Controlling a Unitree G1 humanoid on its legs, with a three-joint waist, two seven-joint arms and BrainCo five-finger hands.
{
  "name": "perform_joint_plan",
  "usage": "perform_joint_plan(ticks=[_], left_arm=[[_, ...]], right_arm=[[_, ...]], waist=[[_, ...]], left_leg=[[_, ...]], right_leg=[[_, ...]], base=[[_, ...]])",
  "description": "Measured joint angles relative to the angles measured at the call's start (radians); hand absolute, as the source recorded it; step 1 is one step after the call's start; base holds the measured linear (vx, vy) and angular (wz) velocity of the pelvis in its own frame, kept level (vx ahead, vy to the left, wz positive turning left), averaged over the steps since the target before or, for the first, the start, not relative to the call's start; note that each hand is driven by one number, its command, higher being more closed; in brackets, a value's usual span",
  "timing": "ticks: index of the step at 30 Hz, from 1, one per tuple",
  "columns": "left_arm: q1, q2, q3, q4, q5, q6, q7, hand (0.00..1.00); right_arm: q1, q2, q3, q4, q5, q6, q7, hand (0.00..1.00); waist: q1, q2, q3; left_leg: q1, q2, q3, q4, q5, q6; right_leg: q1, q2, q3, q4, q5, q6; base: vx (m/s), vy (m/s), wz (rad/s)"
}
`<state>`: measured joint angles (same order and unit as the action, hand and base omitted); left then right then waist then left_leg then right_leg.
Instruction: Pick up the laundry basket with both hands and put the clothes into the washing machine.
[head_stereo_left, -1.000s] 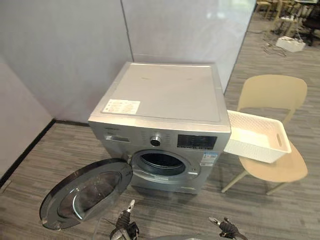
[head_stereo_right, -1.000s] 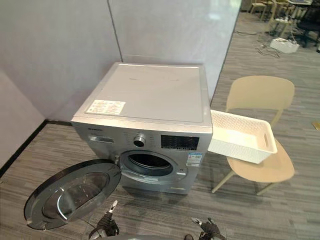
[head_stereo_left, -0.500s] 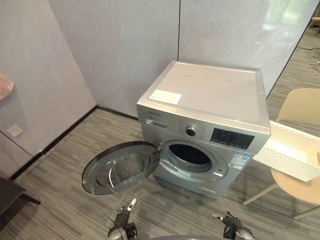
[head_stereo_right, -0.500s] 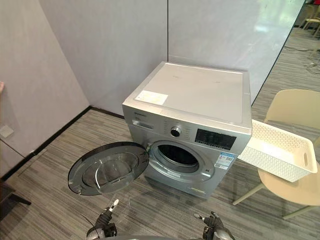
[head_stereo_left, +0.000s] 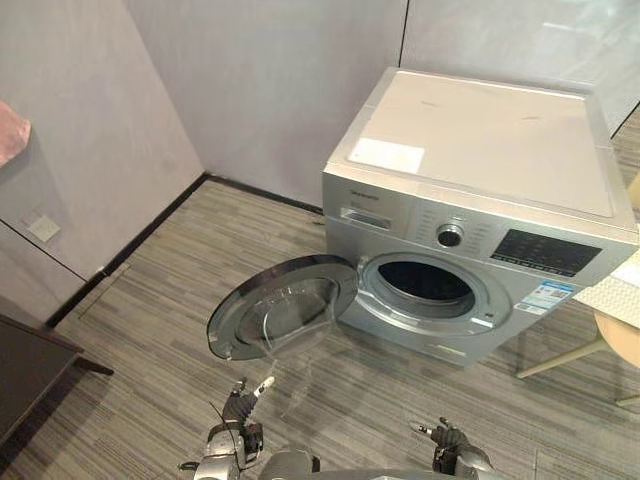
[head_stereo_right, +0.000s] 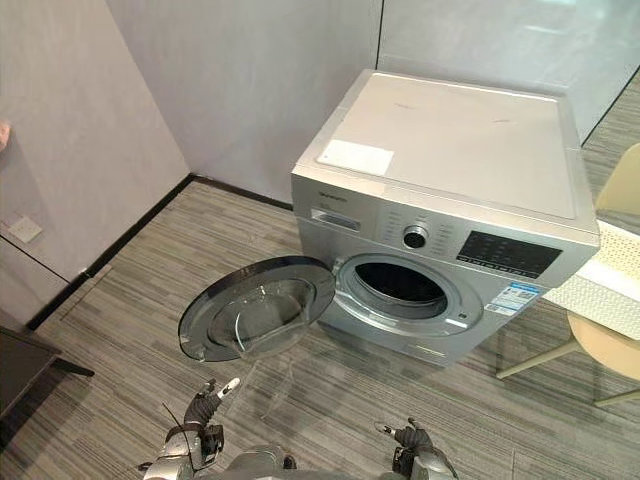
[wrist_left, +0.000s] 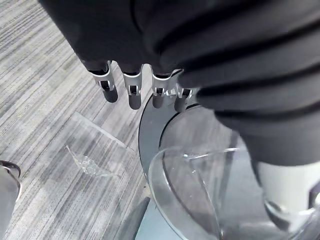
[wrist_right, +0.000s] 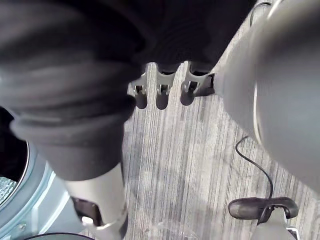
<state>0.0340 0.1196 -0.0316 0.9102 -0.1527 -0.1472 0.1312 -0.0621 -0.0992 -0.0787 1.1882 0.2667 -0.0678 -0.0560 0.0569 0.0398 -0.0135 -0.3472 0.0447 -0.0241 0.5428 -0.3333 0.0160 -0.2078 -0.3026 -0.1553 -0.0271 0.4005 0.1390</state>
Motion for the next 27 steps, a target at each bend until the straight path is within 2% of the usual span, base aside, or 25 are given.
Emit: perform_joint_plan(ticks=[1,2,3,4,5,6,8,9,11,13,14,18,23,27], left_arm=[[0.009,0.008,0.003,-0.032,0.000,-0.001,0.000,0.00],[0.018,0.009,0.003,-0.064,-0.005,-0.001,-0.001,0.00],[0.046,0.012,0.005,-0.144,-0.026,-0.003,-0.006,0.00],[0.068,0.016,0.006,-0.228,-0.063,-0.009,-0.018,0.00],[0.073,0.017,0.006,-0.264,-0.083,-0.016,-0.023,0.00],[0.074,0.012,0.007,-0.320,-0.117,-0.024,-0.026,0.00],[0.068,-0.017,0.038,-0.360,-0.152,-0.034,-0.025,0.00],[0.063,-0.039,0.045,-0.374,-0.170,-0.035,-0.023,0.00],[0.058,-0.050,0.044,-0.402,-0.197,-0.038,-0.019,0.00],[0.063,-0.060,0.045,-0.441,-0.211,-0.046,-0.015,0.00],[0.076,-0.061,0.045,-0.483,-0.230,-0.061,-0.009,0.00],[0.079,-0.072,0.043,-0.517,-0.233,-0.075,0.003,0.00],[0.079,-0.072,0.069,-0.610,-0.205,-0.077,0.017,0.00],[-0.074,-0.027,0.177,-0.664,-0.166,-0.082,0.122,0.00]], right_arm=[[0.002,0.000,0.001,-0.017,0.000,0.000,-0.001,0.00],[0.011,0.001,0.000,-0.028,0.002,0.000,0.000,0.00],[0.024,0.005,-0.003,-0.036,0.014,-0.001,0.002,0.00],[0.040,0.010,-0.006,-0.043,0.031,-0.006,0.003,0.00],[0.050,0.013,-0.008,-0.052,0.041,-0.010,0.003,0.00],[0.059,0.015,-0.010,-0.069,0.046,-0.019,0.004,0.00],[0.061,0.011,-0.032,-0.074,0.047,-0.027,0.008,0.00],[0.069,0.014,-0.045,-0.072,0.047,-0.031,0.010,0.00],[0.088,0.024,-0.047,-0.064,0.047,-0.031,0.011,0.00],[0.101,0.033,-0.052,-0.063,0.046,-0.031,0.009,0.00],[0.112,0.036,-0.052,-0.062,0.046,-0.032,0.005,0.00],[0.109,0.037,-0.053,-0.065,0.046,-0.038,-0.006,0.00],[0.150,0.053,-0.038,-0.101,0.037,-0.038,-0.003,0.00],[0.186,0.052,0.013,-0.211,0.036,-0.042,0.004,0.00]], waist=[[-0.002,0.006,0.014],[-0.014,0.006,0.017],[-0.019,-0.007,0.017],[-0.015,-0.019,0.015],[-0.015,-0.025,0.015],[-0.018,-0.038,0.019],[-0.016,-0.054,0.014],[-0.018,-0.050,0.016],[-0.018,-0.051,0.017],[-0.019,-0.058,0.020],[-0.020,-0.068,0.025],[-0.023,-0.075,0.030],[-0.034,-0.080,0.050],[-0.042,-0.084,0.057]], left_leg=[[0.032,0.011,0.011,-0.043,0.027,0.016],[0.048,0.011,0.008,-0.065,0.043,0.023],[0.084,0.010,0.003,-0.118,0.072,0.029],[0.113,0.006,0.005,-0.173,0.100,0.031],[0.123,0.000,0.005,-0.198,0.118,0.032],[0.138,-0.028,0.003,-0.253,0.154,0.037],[0.149,-0.072,0.013,-0.306,0.185,0.050],[0.158,-0.096,0.015,-0.334,0.203,0.052],[0.178,-0.110,0.011,-0.377,0.233,0.054],[0.209,-0.113,0.000,-0.422,0.262,0.050],[0.240,-0.112,-0.002,-0.480,0.297,0.046],[0.296,-0.096,-0.007,-0.645,0.400,0.032],[0.288,-0.076,-0.003,-0.647,0.411,0.018],[0.169,-0.044,0.071,-0.646,0.411,0.008]], right_leg=[[-0.006,0.026,0.031,0.052,-0.030,0.009],[-0.008,0.050,0.052,0.131,-0.118,0.038],[-0.005,0.111,0.088,0.275,-0.281,0.016],[0.000,0.173,0.104,0.358,-0.387,0.000],[0.010,0.200,0.104,0.372,-0.423,-0.005],[0.036,0.236,0.106,0.348,-0.469,-0.023],[0.088,0.235,0.106,0.240,-0.485,-0.053],[0.114,0.218,0.134,0.184,-0.484,-0.054],[0.133,0.206,0.148,0.149,-0.482,-0.057],[0.159,0.206,0.153,0.121,-0.473,-0.071],[0.170,0.207,0.153,0.107,-0.469,-0.075],[0.151,0.216,0.149,0.107,-0.468,-0.071],[0.149,0.233,0.130,0.090,-0.470,-0.076],[0.052,0.242,0.131,0.056,-0.430,-0.091]], base=[[0.02,0.289,-0.38],[0.07,0.239,-0.02],[0.09,0.184,0.04],[0.06,0.163,0.00],[0.04,0.114,0.05],[0.03,0.083,0.13],[0.00,0.073,0.04],[-0.03,0.060,0.03],[-0.05,0.021,0.15],[-0.08,-0.049,0.14],[-0.09,-0.060,0.02],[-0.15,-0.086,0.01],[-0.14,-0.063,0.01],[-0.12,-0.021,-0.11]])
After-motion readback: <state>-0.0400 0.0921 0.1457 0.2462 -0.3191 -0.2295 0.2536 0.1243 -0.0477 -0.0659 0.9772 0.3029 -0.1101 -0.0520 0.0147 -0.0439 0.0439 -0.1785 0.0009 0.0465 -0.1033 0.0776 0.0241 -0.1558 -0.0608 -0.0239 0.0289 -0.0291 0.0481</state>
